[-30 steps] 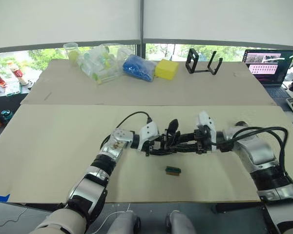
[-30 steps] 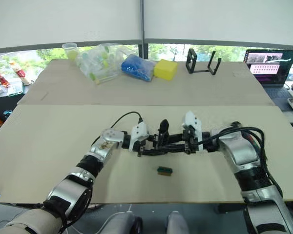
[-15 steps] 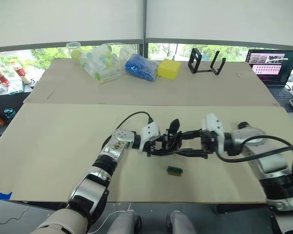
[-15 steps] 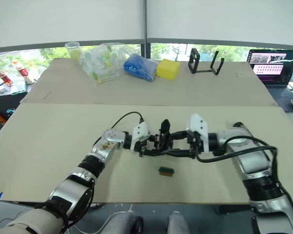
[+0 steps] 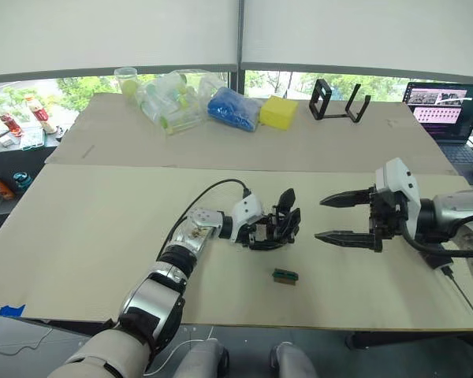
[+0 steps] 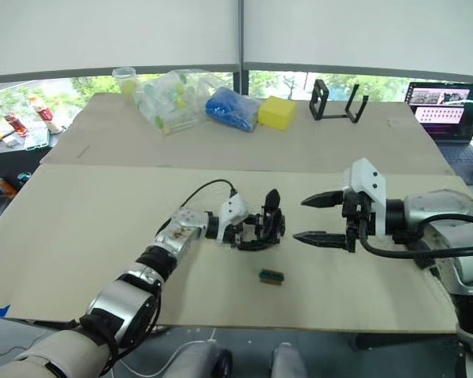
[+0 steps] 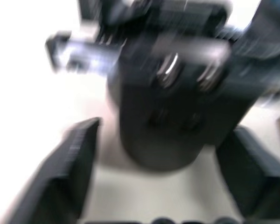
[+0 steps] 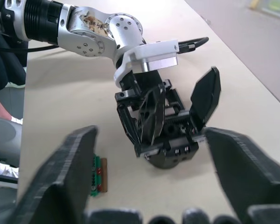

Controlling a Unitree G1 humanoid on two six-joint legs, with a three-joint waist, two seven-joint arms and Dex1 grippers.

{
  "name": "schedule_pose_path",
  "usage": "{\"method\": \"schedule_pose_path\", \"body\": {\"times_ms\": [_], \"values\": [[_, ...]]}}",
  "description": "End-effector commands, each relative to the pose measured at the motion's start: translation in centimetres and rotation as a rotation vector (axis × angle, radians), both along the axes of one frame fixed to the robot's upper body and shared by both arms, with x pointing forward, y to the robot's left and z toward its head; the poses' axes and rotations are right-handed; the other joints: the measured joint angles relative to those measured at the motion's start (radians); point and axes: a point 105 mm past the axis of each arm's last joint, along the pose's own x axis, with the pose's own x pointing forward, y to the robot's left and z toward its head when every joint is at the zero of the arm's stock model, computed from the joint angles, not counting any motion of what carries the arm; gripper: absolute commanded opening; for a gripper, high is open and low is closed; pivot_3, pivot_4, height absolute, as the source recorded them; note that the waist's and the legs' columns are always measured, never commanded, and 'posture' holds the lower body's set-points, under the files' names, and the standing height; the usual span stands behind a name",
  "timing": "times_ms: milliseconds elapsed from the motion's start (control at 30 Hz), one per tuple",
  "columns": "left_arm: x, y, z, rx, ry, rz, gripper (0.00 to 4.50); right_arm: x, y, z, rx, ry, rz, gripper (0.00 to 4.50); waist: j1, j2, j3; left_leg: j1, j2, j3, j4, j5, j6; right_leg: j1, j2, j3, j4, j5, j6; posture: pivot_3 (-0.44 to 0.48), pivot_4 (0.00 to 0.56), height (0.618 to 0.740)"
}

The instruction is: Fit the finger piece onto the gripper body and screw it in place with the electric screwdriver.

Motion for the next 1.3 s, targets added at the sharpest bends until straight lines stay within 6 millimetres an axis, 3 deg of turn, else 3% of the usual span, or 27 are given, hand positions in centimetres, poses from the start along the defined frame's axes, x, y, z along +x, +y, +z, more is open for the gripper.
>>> {"method": "schedule_pose_path", "body": {"times_ms": [33,100,167,233,333,400,500,667,1067,1200,1300], "values": [[0.1,2.5,0.6,0.021,-0.011,-0.004,4.45,0.2,-2.1,1.9,-0.075,-0.008,-0.129,4.50,-0.003,0.000,0.000,0.000,0.000,0.000,0.000,0.002,-0.004,-0.001,0.000,0.000,0.000,0.000,0.000,0.000,0.150,0.740],[-0.2,3.5,1.1,0.017,-0.015,-0.016,4.45,0.3,-3.1,2.1,-0.116,0.024,-0.197,4.50,-0.011,0.001,0.001,-0.001,0.000,0.001,-0.001,0.003,-0.006,-0.002,0.000,0.001,0.000,0.000,0.000,0.000,0.150,0.740],[-1.1,5.5,2.9,-0.006,-0.014,-0.040,4.45,1.0,-5.4,2.1,-0.190,0.073,-0.332,4.50,-0.017,0.003,0.002,-0.001,0.000,0.000,-0.002,0.003,-0.006,-0.002,-0.001,0.001,-0.001,0.000,0.000,0.000,0.150,0.740],[-2.7,7.4,4.9,-0.021,0.000,-0.078,4.45,1.4,-8.0,2.0,-0.275,0.125,-0.481,4.50,-0.024,0.005,0.005,-0.002,0.001,0.000,-0.002,0.003,-0.006,-0.003,-0.001,0.002,-0.001,0.000,0.000,0.000,0.150,0.740],[-5.1,8.5,6.7,-0.015,0.021,-0.124,4.45,1.8,-10.7,1.7,-0.370,0.140,-0.586,4.50,-0.025,0.006,0.006,-0.002,0.001,0.000,-0.003,0.003,-0.006,-0.003,-0.002,0.003,-0.002,0.000,0.000,0.000,0.150,0.740],[-7.8,9.7,9.2,0.006,0.012,-0.193,4.45,1.8,-13.8,0.6,-0.413,0.247,-0.735,4.50,-0.027,0.007,0.007,-0.002,0.000,0.000,-0.003,0.003,-0.006,-0.003,-0.002,0.003,-0.002,0.000,0.000,0.000,0.150,0.740],[-10.2,9.7,12.0,0.018,-0.004,-0.245,4.45,1.5,-16.4,-0.6,-0.456,0.346,-0.837,4.50,-0.025,0.010,0.009,-0.002,0.000,0.001,-0.003,0.003,-0.006,-0.003,-0.002,0.003,-0.003,0.000,0.000,0.000,0.150,0.740],[-11.7,9.1,15.1,-0.018,-0.025,-0.264,4.45,1.9,-19.4,-2.2,-0.517,0.405,-0.928,4.50,-0.029,0.014,0.010,-0.002,0.000,0.002,-0.002,0.004,-0.007,-0.002,-0.001,0.003,-0.002,0.000,0.000,0.000,0.150,0.740],[-11.7,8.5,16.4,-0.045,-0.086,-0.229,4.45,3.7,-20.8,-7.1,-0.553,0.517,-0.952,4.50,-0.029,0.015,0.011,0.000,0.000,0.002,-0.003,0.006,-0.009,-0.001,0.008,0.001,-0.001,-0.001,-0.001,0.000,0.150,0.740],[-11.6,8.7,16.2,-0.030,-0.094,-0.216,4.50,3.7,-20.8,-6.5,-0.589,0.469,-0.836,3.29,-0.027,0.015,0.011,0.000,0.000,0.002,-0.003,0.006,-0.009,-0.001,0.008,0.000,-0.001,-0.001,-0.001,0.000,0.150,0.740],[-11.5,9.0,15.8,-0.015,-0.094,-0.209,4.50,4.3,-19.0,-4.5,-0.604,0.319,-0.604,2.26,-0.030,0.018,0.013,0.000,0.000,0.003,-0.003,0.006,-0.009,-0.001,0.009,0.000,-0.001,-0.001,-0.001,0.000,0.150,0.740]]}}
